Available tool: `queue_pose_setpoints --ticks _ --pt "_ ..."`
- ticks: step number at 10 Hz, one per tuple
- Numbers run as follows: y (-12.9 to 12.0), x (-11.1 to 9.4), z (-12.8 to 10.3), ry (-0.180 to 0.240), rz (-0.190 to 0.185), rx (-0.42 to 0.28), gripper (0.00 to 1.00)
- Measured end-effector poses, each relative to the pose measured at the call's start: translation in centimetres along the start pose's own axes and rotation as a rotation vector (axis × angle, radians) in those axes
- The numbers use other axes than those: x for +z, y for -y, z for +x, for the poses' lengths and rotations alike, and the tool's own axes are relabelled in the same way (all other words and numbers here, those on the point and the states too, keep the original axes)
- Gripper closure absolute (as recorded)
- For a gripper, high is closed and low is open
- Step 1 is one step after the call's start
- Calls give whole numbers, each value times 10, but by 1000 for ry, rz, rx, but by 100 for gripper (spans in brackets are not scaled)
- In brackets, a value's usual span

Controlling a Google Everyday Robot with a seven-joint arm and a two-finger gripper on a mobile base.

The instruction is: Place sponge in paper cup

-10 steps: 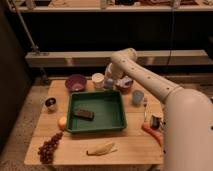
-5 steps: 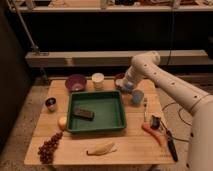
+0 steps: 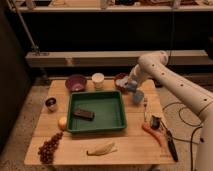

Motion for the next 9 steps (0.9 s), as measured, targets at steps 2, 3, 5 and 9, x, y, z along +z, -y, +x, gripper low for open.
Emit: queue_pose_setpoints --ticks 2,3,5,9 --pt "-2 0 0 -1 -1 2 100" --pt "0 0 0 -1 0 0 100" --pt "3 4 0 6 14 0 100" --pt "60 32 25 0 138 -9 100"
